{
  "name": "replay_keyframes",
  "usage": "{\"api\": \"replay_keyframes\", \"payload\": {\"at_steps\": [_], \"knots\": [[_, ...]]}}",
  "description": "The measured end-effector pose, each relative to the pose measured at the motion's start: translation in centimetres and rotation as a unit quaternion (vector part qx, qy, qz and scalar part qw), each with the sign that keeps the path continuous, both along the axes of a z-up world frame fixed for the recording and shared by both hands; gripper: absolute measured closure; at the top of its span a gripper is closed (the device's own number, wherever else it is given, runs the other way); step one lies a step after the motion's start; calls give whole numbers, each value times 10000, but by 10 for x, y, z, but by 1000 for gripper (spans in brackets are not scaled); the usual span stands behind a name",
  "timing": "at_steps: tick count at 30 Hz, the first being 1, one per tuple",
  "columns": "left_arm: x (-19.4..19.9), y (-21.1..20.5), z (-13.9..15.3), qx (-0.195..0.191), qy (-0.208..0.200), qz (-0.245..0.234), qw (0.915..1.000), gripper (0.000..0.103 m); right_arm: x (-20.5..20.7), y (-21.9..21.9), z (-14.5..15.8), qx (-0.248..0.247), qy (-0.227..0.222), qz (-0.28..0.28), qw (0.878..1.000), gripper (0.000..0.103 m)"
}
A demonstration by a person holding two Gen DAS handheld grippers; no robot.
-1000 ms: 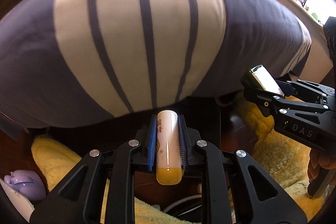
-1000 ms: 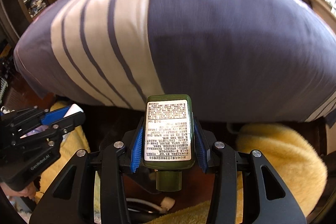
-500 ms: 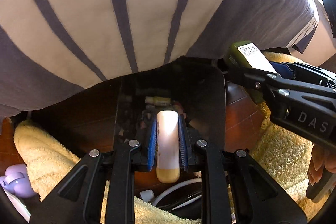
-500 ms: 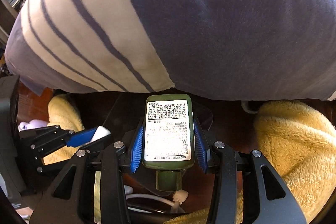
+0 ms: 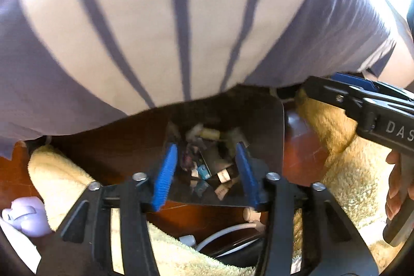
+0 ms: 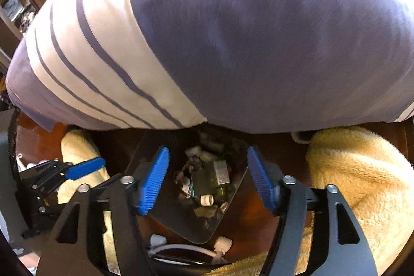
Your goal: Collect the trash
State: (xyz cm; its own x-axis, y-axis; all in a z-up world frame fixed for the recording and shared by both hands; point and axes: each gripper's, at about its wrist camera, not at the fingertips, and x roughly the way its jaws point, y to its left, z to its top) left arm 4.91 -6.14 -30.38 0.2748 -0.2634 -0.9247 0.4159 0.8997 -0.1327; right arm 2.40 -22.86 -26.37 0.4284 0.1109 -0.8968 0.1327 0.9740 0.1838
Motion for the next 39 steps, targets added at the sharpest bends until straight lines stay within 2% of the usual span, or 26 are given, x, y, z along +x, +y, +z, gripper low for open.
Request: {"api": "replay_keyframes", "payload": {"at_steps": [3, 5, 7, 9, 13, 16, 20, 27, 30, 33, 39], "knots": [[-6, 11, 25, -6, -337, 150, 9993, 39, -6, -5, 21, -62, -273, -77, 9996, 17], [-7, 22, 46, -49, -609, 268, 9978, 29, -12, -6, 41, -187, -567, -172, 9981, 4], [-7, 33, 71, -87, -911, 395, 9950, 13, -17, -9, 62, -283, -847, -243, 9957, 4], [-8, 41, 98, -141, -1223, 541, 9909, 8, -25, -11, 88, -382, -1185, -316, 9917, 4], [-16, 56, 161, -307, -1951, 795, 9771, 8, -42, -15, 141, -672, -1871, -469, 9789, 3], [-28, 60, 207, -443, -2501, 869, 9633, 8, -50, -16, 167, -827, -2158, -530, 9715, 3], [-38, 63, 243, -605, -2941, 916, 9494, 8, -60, -18, 202, -932, -2571, -616, 9599, 3], [-49, 65, 294, -742, -3492, 983, 9289, 8, -76, -18, 254, -1206, -3147, -761, 9384, 3], [-54, 67, 305, -737, -3690, 1009, 9210, 8, -84, -20, 275, -1236, -3365, -816, 9300, 3], [-57, 67, 316, -721, -3810, 1012, 9162, 8, -92, -25, 295, -1302, -3593, -1024, 9184, 3], [-63, 71, 330, -689, -3984, 1181, 9069, 8, -102, -26, 310, -1488, -3724, -1211, 9080, 3]]}}
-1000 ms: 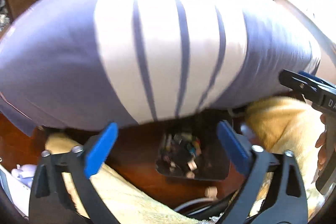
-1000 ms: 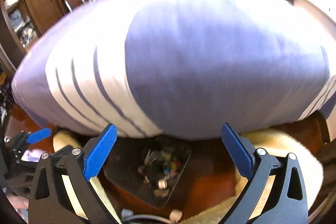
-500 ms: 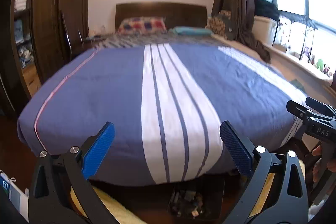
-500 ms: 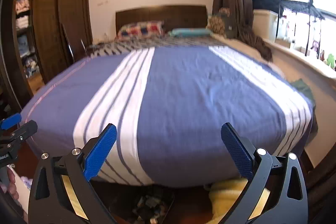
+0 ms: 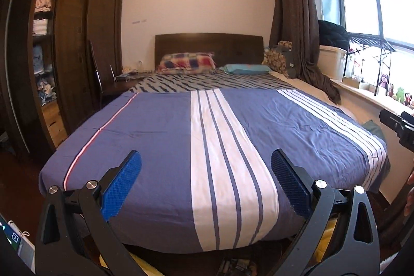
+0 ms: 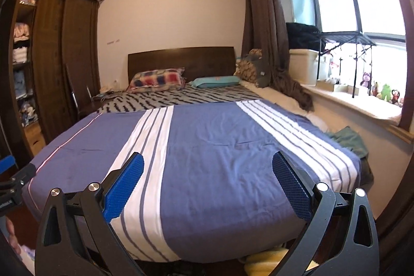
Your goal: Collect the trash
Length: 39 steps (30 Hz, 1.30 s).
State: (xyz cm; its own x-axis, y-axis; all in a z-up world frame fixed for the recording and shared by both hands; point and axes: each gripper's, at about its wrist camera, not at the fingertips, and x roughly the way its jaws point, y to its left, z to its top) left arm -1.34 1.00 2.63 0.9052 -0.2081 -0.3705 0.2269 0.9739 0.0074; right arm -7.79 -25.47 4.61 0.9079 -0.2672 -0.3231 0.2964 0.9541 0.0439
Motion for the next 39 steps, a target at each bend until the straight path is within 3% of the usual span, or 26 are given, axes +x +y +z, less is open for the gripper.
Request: {"api": "replay_keyframes", "payload": {"at_steps": [16, 39], "knots": [[3, -2, -7, 100, 158, 94, 9998, 8, 8, 12, -11, -74, 285, 45, 9996, 3], [2, 1, -7, 71, 157, 222, 9996, 8, 12, 18, -15, -36, 366, 120, 9992, 3]]}}
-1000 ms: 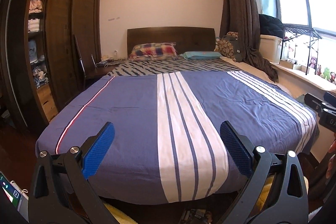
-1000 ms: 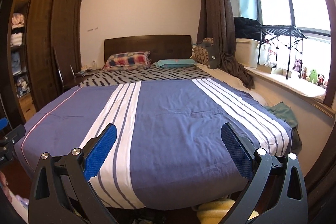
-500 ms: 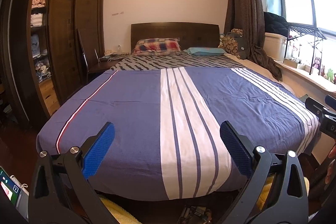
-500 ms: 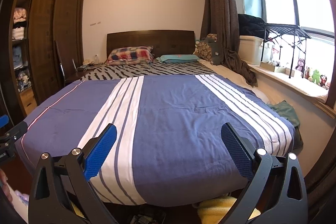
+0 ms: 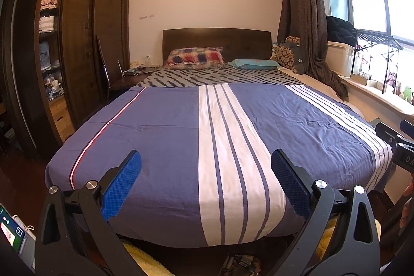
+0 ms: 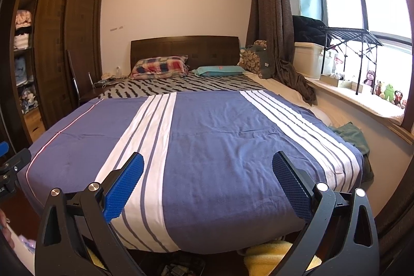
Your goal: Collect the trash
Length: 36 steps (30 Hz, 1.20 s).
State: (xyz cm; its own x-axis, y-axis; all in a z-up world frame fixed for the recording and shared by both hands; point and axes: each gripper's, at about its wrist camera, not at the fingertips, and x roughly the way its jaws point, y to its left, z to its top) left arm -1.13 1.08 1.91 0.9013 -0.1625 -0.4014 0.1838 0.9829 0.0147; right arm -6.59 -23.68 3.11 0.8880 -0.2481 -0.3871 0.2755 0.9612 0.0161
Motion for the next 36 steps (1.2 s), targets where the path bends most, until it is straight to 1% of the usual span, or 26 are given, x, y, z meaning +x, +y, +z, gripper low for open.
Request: {"api": "replay_keyframes", "payload": {"at_steps": [23, 36], "knots": [[-6, 3, 6, -35, -119, 79, 9999, 8, -1, 2, 4, -10, -32, 63, 10000, 3], [-2, 3, 7, -54, -66, 128, 9999, 8, 4, 3, 4, -4, 32, 42, 10000, 3]]}}
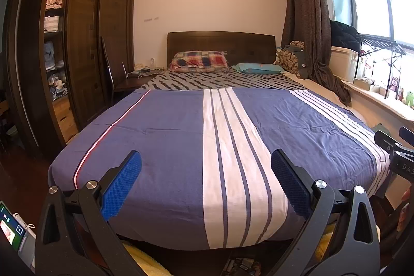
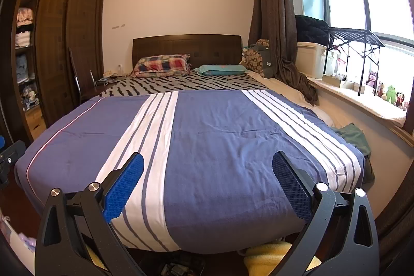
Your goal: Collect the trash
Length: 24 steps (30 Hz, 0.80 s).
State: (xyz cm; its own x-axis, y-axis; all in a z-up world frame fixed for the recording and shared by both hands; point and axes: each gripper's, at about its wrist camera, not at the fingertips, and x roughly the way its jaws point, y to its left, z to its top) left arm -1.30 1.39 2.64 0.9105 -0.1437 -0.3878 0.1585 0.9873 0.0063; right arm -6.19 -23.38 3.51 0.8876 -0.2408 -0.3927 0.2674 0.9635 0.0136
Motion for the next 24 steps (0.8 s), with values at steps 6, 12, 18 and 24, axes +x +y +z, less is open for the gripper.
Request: {"api": "replay_keyframes", "payload": {"at_steps": [6, 12, 18, 24], "knots": [[0, 0, 0, -17, -3, -26, 10000, 8, 0, 1, 1, -1, -5, -8, 10000, 3], [-2, 2, 0, -37, -31, -6, 10000, 8, -1, 0, 2, 19, -18, -26, 10000, 3], [-2, 3, 0, -42, -35, -5, 10000, 8, 0, -1, 1, 25, -18, -16, 10000, 3], [-1, 4, 0, -74, -34, 2, 10000, 8, 0, -2, 1, 29, -23, -22, 10000, 3]]}}
